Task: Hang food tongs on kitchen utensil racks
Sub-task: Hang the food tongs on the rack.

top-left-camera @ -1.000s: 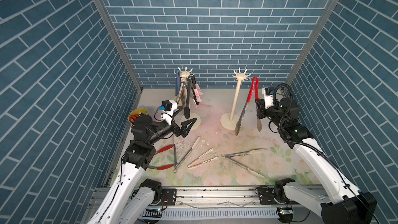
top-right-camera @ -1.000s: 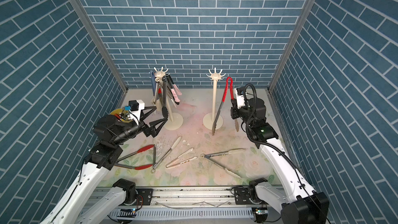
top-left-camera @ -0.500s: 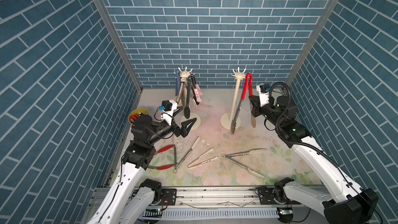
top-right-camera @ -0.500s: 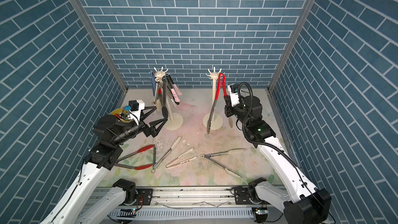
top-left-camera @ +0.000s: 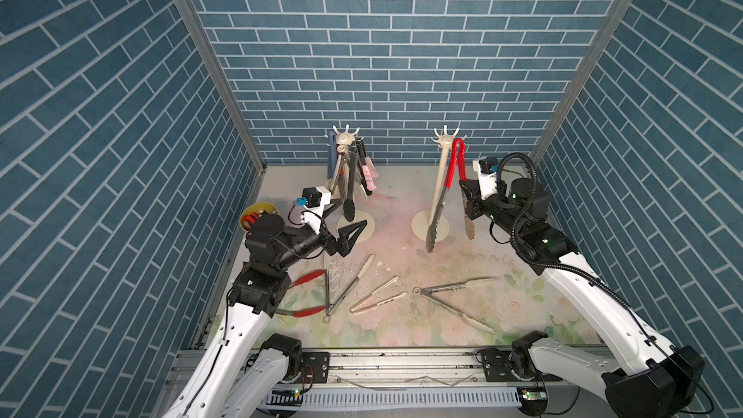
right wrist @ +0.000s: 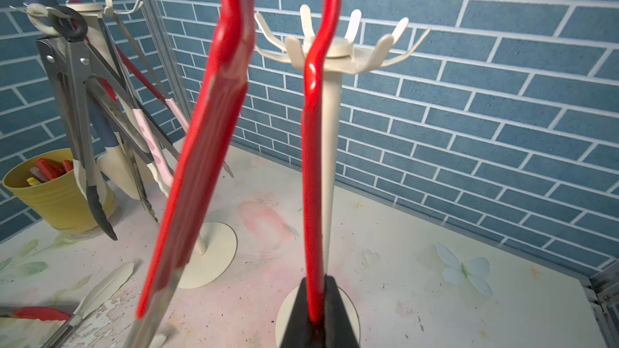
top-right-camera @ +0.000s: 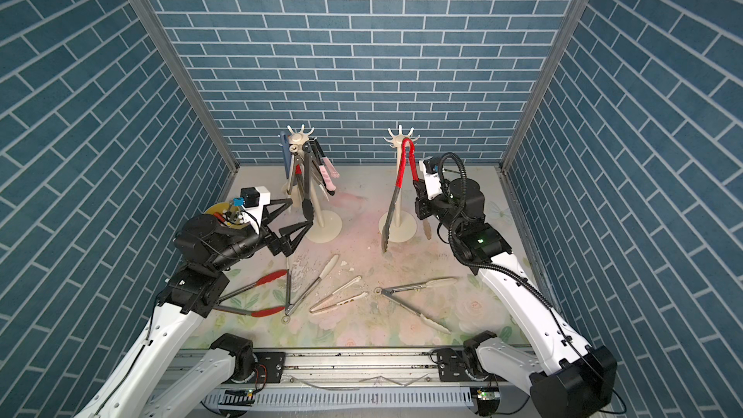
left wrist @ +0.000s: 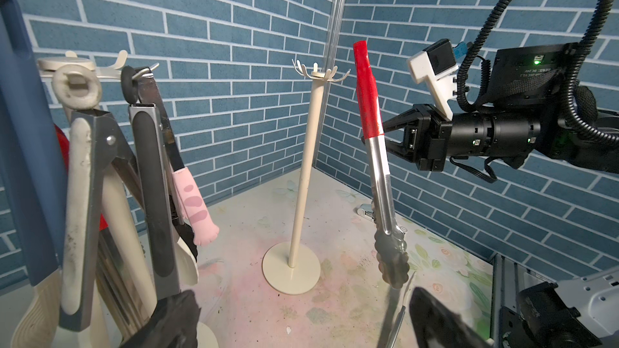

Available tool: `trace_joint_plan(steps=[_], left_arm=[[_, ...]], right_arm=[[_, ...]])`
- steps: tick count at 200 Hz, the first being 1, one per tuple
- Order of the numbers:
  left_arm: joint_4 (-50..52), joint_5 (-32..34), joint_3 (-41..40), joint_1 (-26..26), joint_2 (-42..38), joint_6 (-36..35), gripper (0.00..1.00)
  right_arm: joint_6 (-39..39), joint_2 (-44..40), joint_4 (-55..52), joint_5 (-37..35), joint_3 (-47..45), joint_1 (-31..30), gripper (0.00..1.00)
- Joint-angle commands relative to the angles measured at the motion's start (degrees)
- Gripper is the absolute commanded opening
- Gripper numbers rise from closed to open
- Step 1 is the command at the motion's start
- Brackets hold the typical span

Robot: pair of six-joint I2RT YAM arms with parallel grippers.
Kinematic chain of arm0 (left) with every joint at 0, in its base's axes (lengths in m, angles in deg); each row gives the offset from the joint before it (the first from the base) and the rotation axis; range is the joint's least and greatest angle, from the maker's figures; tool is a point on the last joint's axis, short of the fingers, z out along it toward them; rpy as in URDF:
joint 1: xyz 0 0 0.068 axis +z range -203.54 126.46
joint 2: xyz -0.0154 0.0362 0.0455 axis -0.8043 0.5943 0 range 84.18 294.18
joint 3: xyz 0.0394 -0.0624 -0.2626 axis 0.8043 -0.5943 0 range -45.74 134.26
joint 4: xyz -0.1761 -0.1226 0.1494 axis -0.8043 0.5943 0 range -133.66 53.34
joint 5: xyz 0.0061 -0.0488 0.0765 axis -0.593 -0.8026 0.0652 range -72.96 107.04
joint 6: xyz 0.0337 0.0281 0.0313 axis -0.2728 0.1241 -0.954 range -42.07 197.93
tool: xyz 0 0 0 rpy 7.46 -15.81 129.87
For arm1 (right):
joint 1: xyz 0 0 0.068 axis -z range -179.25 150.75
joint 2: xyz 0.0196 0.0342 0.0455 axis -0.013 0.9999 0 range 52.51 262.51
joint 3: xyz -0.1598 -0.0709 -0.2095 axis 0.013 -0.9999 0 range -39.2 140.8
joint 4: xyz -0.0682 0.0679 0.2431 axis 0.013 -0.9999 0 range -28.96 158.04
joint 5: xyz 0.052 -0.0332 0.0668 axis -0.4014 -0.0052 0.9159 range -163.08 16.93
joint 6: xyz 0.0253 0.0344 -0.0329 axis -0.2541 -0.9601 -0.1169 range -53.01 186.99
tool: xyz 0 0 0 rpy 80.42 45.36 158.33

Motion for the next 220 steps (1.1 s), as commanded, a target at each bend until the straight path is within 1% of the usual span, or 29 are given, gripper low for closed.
trace_joint_plan(steps=[1,23,35,78,144,151,160,182,191,220], left_arm=[[-0.1,0.3,0.9,-0.3,-0.1,-0.5,0.99],[-0.1,0.3,1.0,-0.3,-0.1,-0.5,0.99],[-0.1,0.3,0.9,-0.3,-0.1,-0.5,0.99],[0.0,0.3,1.0,-0.3,-0.2,-0.5,0.99],[0.2,0.4,1.0,-0.3,-0.3,-0.7,0.99],[0.2,0.4,1.0,-0.3,-0.2,-0.6,0.99],[0.3,0.4,1.1,-0.3,-0.2,-0.6,0.99],[0.3,0.5,1.1,-0.3,-0.1,-0.7,0.99],[0.4,0.5,1.1,-0.3,-0.3,-0.7,0.99],[0.5,0.7,1.1,-0.3,-0.2,-0.7,0.99]], right_arm=[[1.6,0.9,-0.6,-0.4,3.4,-0.4,0.0],[1.4,2.0,-1.3,-0.4,3.6,-0.5,0.0],[1.4,2.3,-1.5,-2.3,3.6,-0.5,0.0],[1.2,3.9,-2.7,-3.4,3.0,-0.5,0.0],[-0.2,5.2,-3.4,-3.2,0.1,-0.5,0.0],[-0.2,5.4,-3.9,-3.1,0.2,-0.5,0.07],[-0.4,5.4,-4.2,-3.4,0.3,-0.5,0.18],[-1.5,5.8,-5.3,-5.1,1.3,-0.4,0.37],[-1.9,6.1,-6.2,-5.3,1.9,-0.2,0.42],[-4.0,7.6,-9.5,-3.9,3.9,0.4,0.52]])
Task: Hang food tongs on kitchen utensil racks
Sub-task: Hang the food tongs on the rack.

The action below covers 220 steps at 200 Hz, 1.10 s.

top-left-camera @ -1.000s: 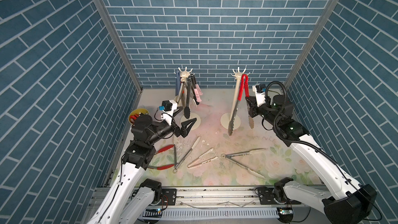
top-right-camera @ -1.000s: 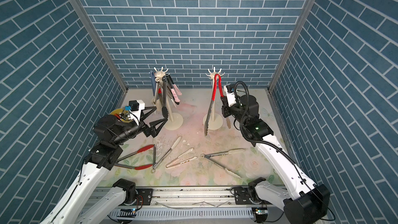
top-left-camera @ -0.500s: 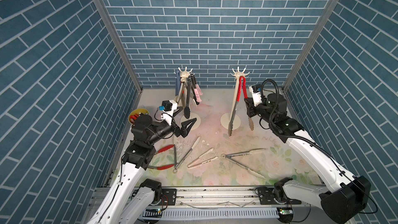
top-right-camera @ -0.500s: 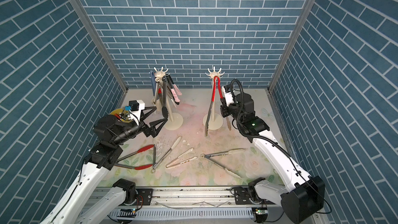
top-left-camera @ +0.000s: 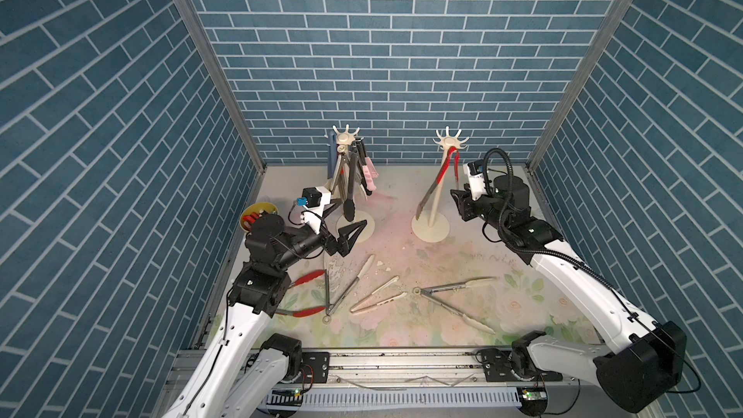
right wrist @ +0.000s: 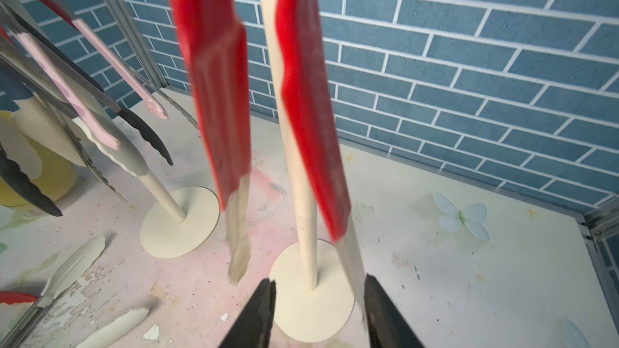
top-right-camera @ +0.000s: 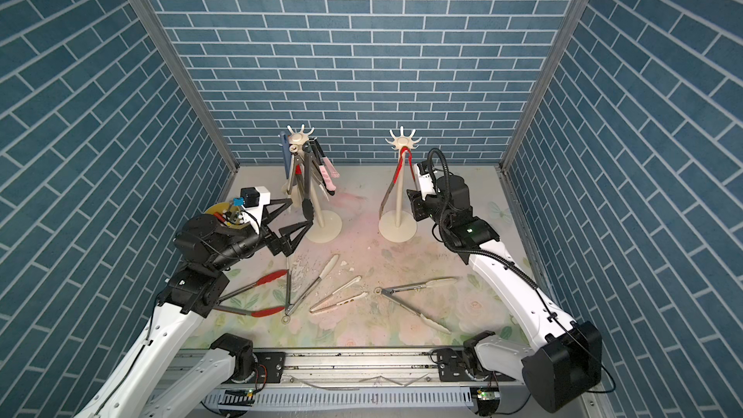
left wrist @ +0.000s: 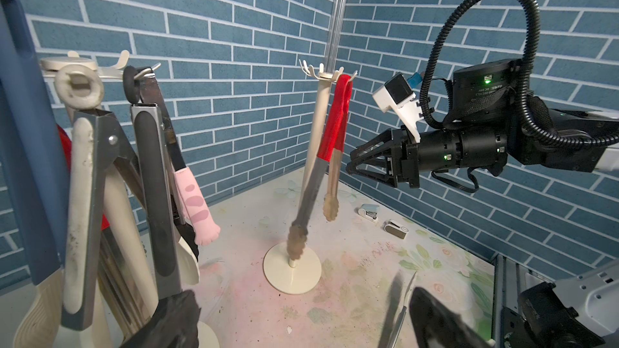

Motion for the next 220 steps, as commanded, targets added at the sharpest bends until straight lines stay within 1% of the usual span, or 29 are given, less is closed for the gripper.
trace_joint_plan(steps=[1,30,55,57,69,91,165,220], left_arm=[[0.4,0.5,1.2,-0.4,-0.2,-0.6,0.99],[0.4,0.4,1.1,-0.4,-0.2,-0.6,0.99],[0.6,0.5,1.2,-0.4,-0.2,-0.5,0.99],[0.6,0.5,1.2,-0.4,-0.2,-0.6,0.99],[0.6,0.5,1.2,-0.4,-0.3,-0.6,0.99],[0.6,0.5,1.2,-0.4,-0.2,-0.6,0.99],[0.6,0.7,1.2,-0.4,-0.4,-0.5,0.99],[0.6,0.6,1.2,-0.4,-0.4,-0.5,0.99]], right_arm=[[-1.8,1.1,-3.3,0.4,2.3,0.6,0.53],[-2.5,1.2,-4.2,1.9,1.9,1.0,0.57],[-2.1,1.2,-5.9,3.2,1.5,1.6,0.58],[-2.0,1.1,-6.1,4.6,1.4,1.7,0.58],[-1.2,1.0,-7.5,7.1,1.3,2.0,0.59],[0.0,0.6,-9.2,9.6,0.6,2.3,0.59],[4.2,-1.7,-14.7,16.3,-3.6,2.5,0.6],[5.3,-1.7,-18.2,20.0,-6.4,2.5,0.58]])
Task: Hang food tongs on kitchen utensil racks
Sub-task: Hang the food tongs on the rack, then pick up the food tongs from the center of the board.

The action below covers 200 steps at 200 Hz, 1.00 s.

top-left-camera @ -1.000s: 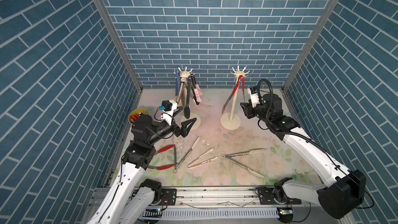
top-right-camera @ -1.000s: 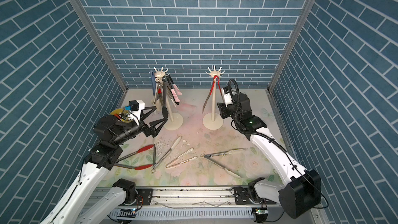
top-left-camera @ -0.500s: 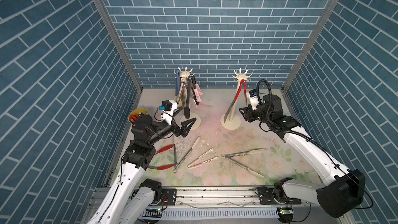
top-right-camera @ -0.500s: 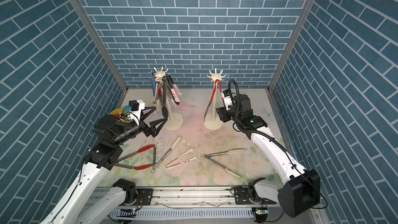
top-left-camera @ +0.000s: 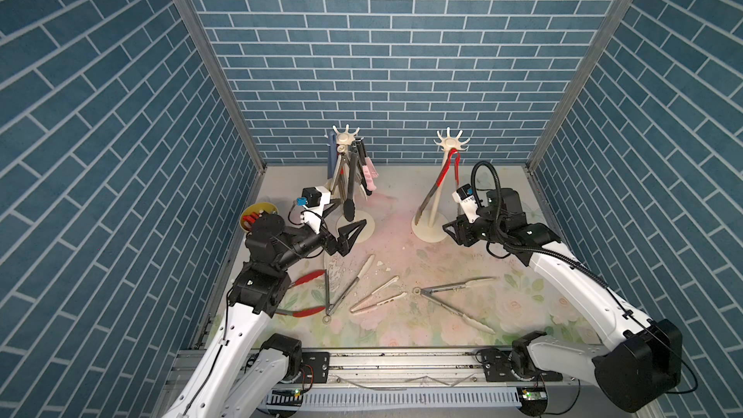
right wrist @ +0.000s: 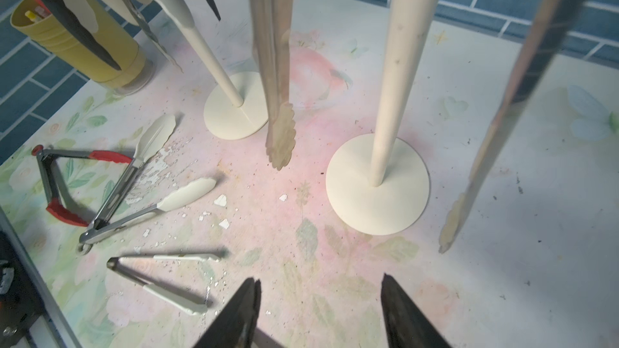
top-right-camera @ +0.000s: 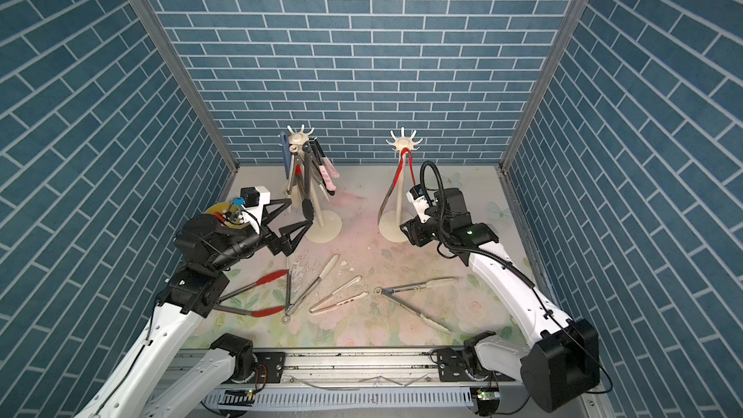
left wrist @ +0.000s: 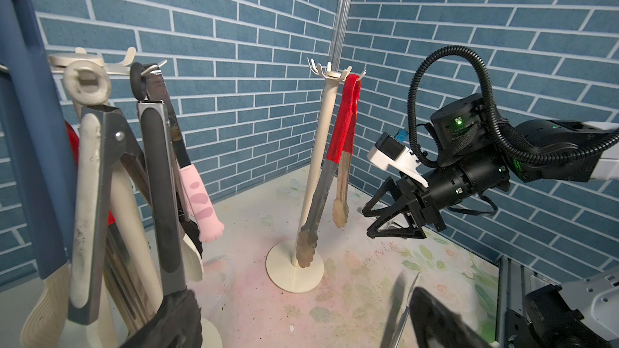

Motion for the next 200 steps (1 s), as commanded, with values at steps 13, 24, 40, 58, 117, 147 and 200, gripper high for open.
trace_joint_plan(steps=[13,24,40,58,117,147,200], left_arm=[[0.2,-0.2,1.2,-0.3,-0.4,-0.5,0.99],[0.2,-0.1,1.2,-0.3,-0.4,-0.5,0.99],[0.2,-0.1,1.2,-0.3,-0.3,-0.5,0.99],[0.2,-0.2,1.2,-0.3,-0.3,-0.5,0.99],[0.2,-0.2,1.2,-0.3,-0.4,-0.5,0.99],[0.2,-0.3,1.2,-0.3,-0.5,-0.5,0.99],[0.2,-0.3,1.2,-0.3,-0.5,-0.5,0.99]], right_arm=[[3.2,-1.0,-3.0,4.4,-2.6,0.2,0.57],[3.2,-0.9,-3.2,4.9,-3.3,0.2,0.57],[3.4,-0.5,-3.9,5.7,-3.9,0.2,0.56],[3.4,-0.2,-4.6,6.8,-4.4,0.0,0.55],[3.4,1.6,-7.3,6.6,-5.8,-2.8,0.51],[3.4,2.2,-9.1,4.9,-6.1,-5.5,0.5],[0.3,1.7,-9.9,3.2,-6.7,-8.4,0.48]])
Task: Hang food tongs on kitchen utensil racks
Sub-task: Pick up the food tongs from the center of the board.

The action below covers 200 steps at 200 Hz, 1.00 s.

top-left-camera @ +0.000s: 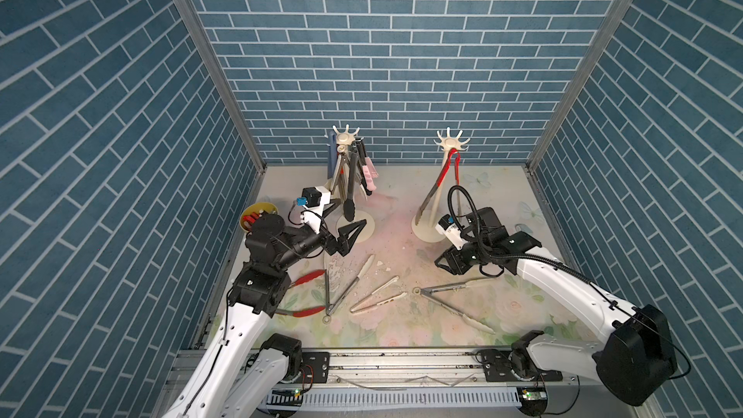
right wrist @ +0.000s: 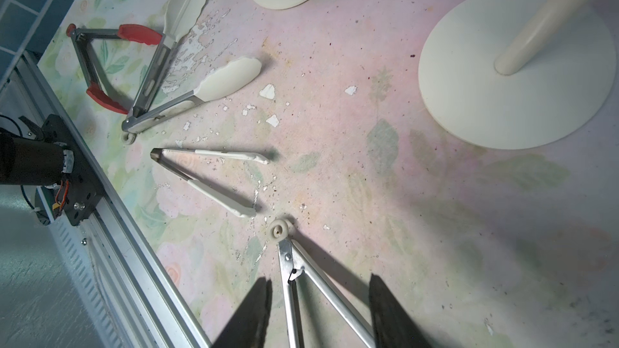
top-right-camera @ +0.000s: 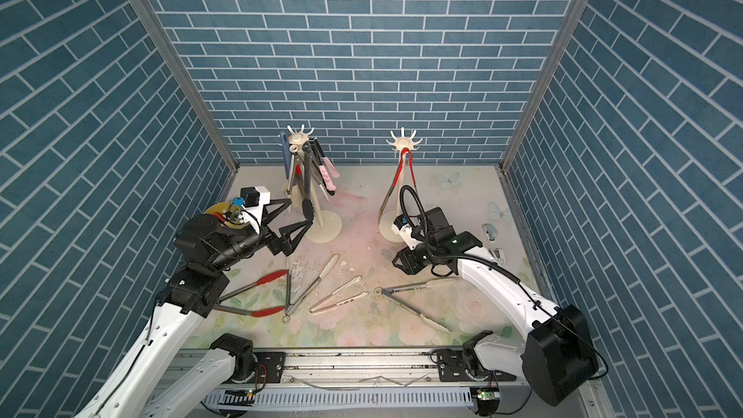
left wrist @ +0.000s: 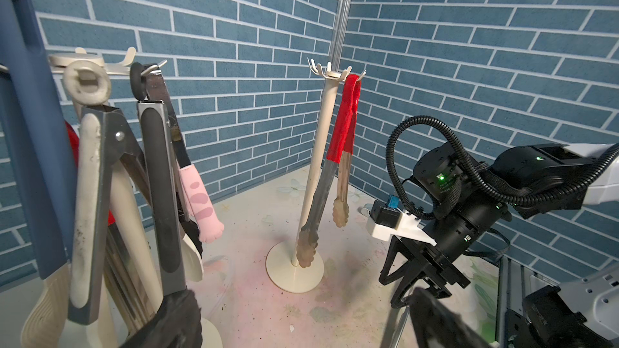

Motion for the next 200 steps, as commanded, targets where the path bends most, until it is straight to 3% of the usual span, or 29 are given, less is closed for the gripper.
trace_joint_plan(steps=[1,96,200], left_arm=[[0.1,-0.3,1.2,-0.3,-0.5,-0.5,0.99],[0.1,-0.1,1.1,-0.3,-0.8,-0.5,0.99],[0.2,-0.1,1.1,-0.4,-0.8,-0.5,0.99]], right_arm=[[0.1,-0.2,-2.0,-1.1,-1.0,-1.0,0.48],[-14.8,-0.6,-3.3,-5.4,-4.0,-6.1,0.45],[-21.8,-2.4,-6.2,-9.5,-8.5,-9.1,0.44]])
